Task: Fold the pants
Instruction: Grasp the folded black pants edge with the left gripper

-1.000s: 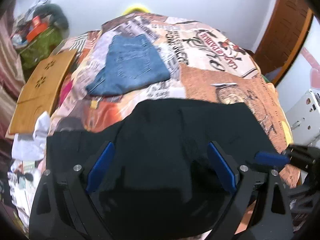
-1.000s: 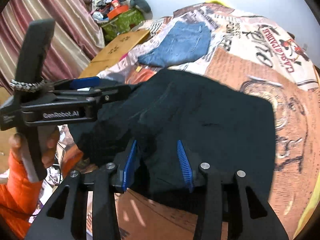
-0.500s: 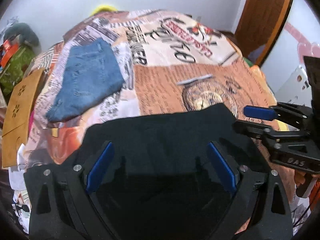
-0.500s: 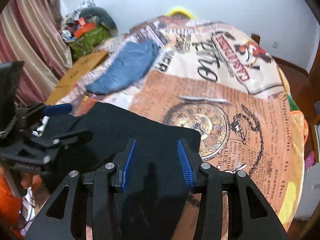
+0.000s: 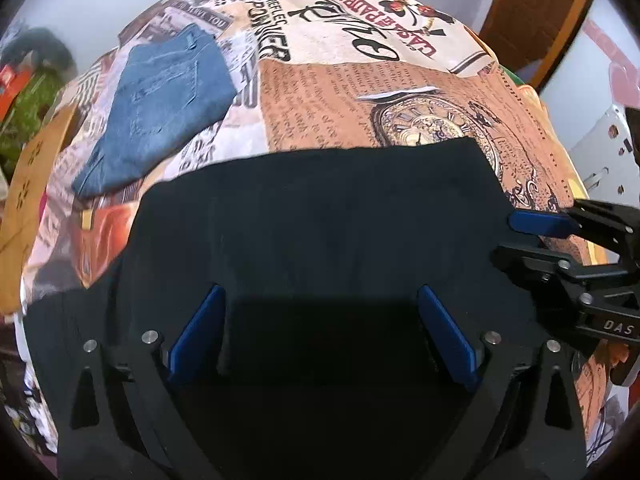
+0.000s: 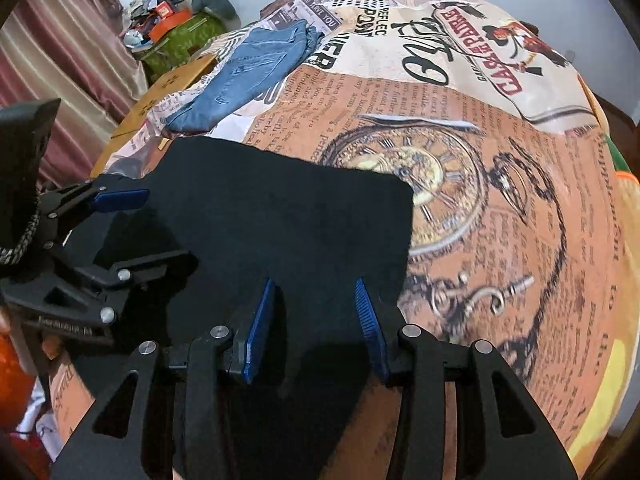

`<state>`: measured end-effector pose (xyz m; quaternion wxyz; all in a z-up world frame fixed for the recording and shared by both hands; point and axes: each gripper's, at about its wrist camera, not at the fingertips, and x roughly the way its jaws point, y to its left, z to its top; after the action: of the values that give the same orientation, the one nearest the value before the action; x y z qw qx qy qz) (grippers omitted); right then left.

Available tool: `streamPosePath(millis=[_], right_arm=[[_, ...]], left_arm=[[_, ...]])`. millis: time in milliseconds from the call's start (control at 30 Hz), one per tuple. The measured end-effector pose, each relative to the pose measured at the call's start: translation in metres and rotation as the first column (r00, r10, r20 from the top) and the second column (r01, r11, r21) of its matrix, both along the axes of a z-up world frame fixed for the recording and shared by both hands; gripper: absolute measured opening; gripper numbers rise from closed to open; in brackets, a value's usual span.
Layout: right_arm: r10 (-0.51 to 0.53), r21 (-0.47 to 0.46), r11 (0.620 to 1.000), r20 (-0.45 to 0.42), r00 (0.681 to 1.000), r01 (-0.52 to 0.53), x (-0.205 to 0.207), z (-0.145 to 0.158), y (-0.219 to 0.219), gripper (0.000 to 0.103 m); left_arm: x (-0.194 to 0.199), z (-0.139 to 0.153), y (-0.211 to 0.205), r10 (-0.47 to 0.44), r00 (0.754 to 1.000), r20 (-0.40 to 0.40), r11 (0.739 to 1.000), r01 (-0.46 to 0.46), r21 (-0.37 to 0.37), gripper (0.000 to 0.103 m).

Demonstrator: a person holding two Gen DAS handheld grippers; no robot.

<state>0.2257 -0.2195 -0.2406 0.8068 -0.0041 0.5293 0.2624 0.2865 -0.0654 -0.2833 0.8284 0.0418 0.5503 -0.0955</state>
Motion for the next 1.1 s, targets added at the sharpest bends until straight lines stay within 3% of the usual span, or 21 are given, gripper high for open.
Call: streamPosePath(millis=[400,700,900,1100], right_arm=[[-0.073,0.022,0.997,-0.033,0.997,0.073,-0.032,0.006,-0.022,0.039],[-0.075,0.008,0.997,0.048,0.996,0.074,-0.041,0.04,-0.013,0.039],[-0.037,0.035,0.999,0.13,0.991,0.032,-0.047,0.069,0.011,0.039],[0.038,0.056,0.997,0.186,0.982,-0.049,-0.056,0.086,0.05,0.039]], left_arm=[[-0.033,0.009,0.016,0.06,0.997,0.046,0.998,-0.061,0.027,0.099],[-0.049,0.034,0.05,0.157,0.983,0.09,0.986,-0.161,0.038,0.099],[-0.074,0.067,0.112,0.303,0.941,0.15,0.953,-0.301,-0.041,0.099],[-0.11,0.078,0.188,0.487,0.865,0.125,0.869,-0.466,-0.165,0.099]])
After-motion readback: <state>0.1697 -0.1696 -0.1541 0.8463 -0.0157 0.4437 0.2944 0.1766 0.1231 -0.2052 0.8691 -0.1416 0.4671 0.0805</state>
